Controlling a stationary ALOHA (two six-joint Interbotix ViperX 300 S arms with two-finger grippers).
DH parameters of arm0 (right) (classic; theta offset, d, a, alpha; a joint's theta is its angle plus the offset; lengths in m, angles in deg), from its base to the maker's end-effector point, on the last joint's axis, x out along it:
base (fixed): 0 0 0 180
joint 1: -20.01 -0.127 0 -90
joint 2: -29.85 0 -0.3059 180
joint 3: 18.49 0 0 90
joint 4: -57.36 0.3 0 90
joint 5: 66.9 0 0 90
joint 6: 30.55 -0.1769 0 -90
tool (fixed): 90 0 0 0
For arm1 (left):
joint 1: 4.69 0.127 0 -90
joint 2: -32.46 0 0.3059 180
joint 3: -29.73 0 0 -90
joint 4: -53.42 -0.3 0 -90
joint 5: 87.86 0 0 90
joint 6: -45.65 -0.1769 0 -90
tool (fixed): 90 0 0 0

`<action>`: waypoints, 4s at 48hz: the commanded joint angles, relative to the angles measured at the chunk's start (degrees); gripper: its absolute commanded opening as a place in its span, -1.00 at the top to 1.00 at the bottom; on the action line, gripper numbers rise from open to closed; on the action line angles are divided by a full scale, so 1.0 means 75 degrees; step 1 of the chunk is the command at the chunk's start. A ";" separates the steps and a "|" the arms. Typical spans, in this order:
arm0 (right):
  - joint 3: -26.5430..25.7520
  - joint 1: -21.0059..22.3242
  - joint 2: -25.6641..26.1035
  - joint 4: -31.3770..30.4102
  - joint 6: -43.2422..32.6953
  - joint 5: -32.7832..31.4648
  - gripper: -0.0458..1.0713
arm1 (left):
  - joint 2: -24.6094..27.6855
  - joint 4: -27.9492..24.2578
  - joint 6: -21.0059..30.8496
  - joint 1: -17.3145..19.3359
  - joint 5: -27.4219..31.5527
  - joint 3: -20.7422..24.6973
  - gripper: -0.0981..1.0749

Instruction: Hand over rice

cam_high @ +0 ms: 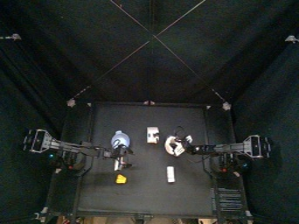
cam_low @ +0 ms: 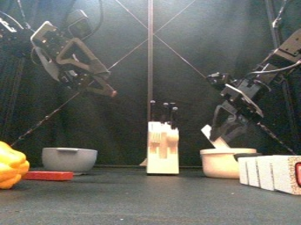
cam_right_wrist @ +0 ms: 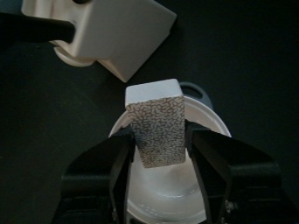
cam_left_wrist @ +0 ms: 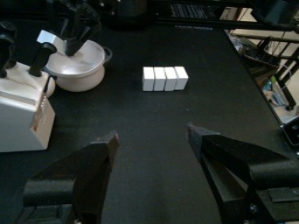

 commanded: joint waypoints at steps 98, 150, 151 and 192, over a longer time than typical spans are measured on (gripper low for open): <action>-0.3164 -0.3246 -0.0035 -0.3082 -0.0164 -0.0633 -0.13 | 0.2672 0.0270 -0.1793 -0.0398 -0.5672 0.1746 -0.83; -0.2672 -0.3398 0.0328 -0.2883 -0.0164 -0.0984 -0.13 | 0.2168 0.0258 -0.1805 -0.0363 -0.5707 0.1324 0.01; -0.2637 -0.3398 0.0340 -0.2836 -0.0164 -0.0984 -0.13 | 0.2121 0.0270 -0.1805 -0.0352 -0.5707 0.1289 0.01; -0.2344 -0.3340 0.0316 -0.2273 -0.0047 -0.1008 -0.95 | 0.2109 0.0293 -0.1781 -0.0328 -0.5461 0.1113 0.01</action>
